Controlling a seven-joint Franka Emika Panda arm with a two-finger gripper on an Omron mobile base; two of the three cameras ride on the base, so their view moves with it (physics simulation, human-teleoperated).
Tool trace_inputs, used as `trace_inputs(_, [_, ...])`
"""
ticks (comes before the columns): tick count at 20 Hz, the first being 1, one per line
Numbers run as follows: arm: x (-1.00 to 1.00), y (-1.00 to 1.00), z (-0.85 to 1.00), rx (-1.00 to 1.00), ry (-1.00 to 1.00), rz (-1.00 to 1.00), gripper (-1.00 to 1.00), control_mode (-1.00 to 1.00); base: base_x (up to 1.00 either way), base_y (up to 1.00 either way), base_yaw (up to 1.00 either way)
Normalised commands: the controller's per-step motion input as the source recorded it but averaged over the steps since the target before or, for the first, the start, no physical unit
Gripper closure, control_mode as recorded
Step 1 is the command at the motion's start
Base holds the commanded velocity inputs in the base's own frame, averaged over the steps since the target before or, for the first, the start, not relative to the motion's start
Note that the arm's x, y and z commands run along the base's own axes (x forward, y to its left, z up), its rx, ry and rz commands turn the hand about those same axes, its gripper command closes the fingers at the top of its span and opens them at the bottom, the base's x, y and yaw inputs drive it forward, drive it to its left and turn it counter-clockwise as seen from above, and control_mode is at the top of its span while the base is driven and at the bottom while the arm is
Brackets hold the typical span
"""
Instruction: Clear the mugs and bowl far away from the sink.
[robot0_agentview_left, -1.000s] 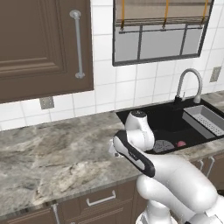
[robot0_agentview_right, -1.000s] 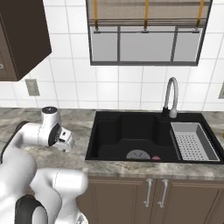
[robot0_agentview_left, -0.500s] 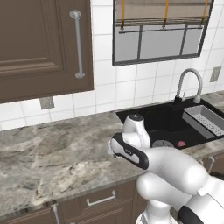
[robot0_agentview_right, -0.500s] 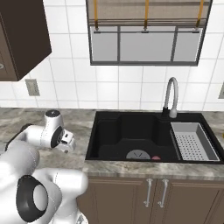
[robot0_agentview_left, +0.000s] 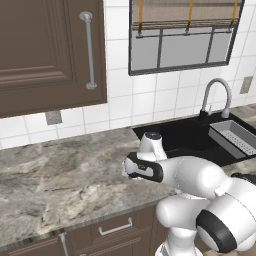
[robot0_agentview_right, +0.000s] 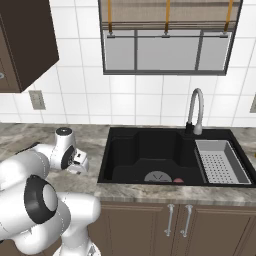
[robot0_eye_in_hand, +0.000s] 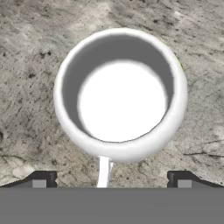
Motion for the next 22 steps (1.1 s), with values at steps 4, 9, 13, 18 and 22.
trace_inputs(4, [0.18,0.02,-0.15,0.00,0.00,0.00,-1.00,-1.00,0.00,0.00,0.00])
trace_inputs(9, [0.11,0.03,-0.20,0.00,0.00,0.00,-1.00,-1.00,0.00,0.00,0.00])
trace_inputs(13, [0.00,0.05,-0.14,0.00,0.00,0.00,1.00,-1.00,0.00,0.00,0.00])
trace_inputs(18, [0.00,0.00,-0.12,0.00,0.00,0.00,1.00,-1.00,0.00,0.00,0.00])
trace_inputs(22, [0.00,0.00,-0.14,0.00,0.00,0.00,1.00,-1.00,0.00,0.00,0.00])
